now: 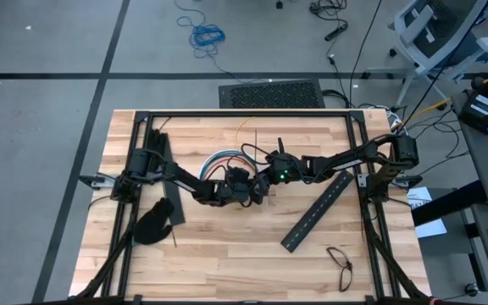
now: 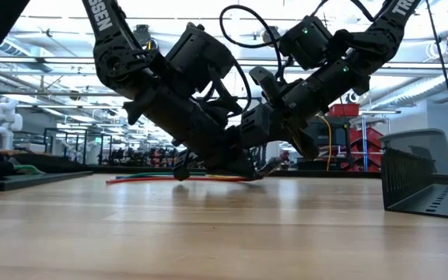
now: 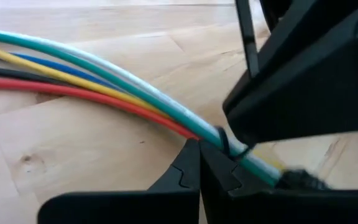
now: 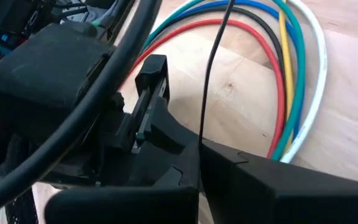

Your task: Ziptie cables

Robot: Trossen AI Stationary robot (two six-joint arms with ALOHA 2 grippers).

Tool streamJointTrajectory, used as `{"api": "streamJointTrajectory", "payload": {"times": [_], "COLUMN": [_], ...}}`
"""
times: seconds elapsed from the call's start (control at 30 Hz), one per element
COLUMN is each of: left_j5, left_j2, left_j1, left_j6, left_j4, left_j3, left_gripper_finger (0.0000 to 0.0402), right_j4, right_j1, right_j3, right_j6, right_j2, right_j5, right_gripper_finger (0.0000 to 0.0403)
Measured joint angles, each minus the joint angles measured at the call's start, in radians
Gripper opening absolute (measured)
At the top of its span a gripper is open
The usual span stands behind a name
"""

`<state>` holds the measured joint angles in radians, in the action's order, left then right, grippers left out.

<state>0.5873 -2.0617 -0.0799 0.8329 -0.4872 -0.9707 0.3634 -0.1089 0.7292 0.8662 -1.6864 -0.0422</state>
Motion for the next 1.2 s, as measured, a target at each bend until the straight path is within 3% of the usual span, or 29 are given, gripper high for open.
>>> {"api": "streamJointTrajectory", "payload": {"times": [0.23,0.53,0.73,1.0,1.2], "left_j5": [-0.022,-0.096,-0.146,0.064,0.099], "left_j2": [0.0,0.007,0.009,0.004,0.003], "left_j1": [0.0,-0.082,-0.137,-0.13,-0.107], "left_j6": [0.022,0.126,0.235,0.295,0.365], "left_j4": [-0.024,0.035,0.185,0.151,0.108], "left_j3": [0.0,-0.004,-0.005,-0.002,-0.001], "left_gripper_finger": [0.0008,0.0093,0.013,0.014,0.014], "right_j4": [-0.001,-0.013,-0.036,-0.044,-0.047], "right_j1": [0.0,0.001,-0.003,-0.003,-0.002], "right_j3": [0.0,0.0,0.0,0.0,0.0], "right_j6": [-0.014,-0.039,-0.041,-0.041,-0.041], "right_j2": [0.0,0.0,0.0,0.0,0.0], "right_j5": [0.0,0.023,0.019,0.017,0.018], "right_gripper_finger": [0.0,0.0002,0.0001,0.0,0.0]}}
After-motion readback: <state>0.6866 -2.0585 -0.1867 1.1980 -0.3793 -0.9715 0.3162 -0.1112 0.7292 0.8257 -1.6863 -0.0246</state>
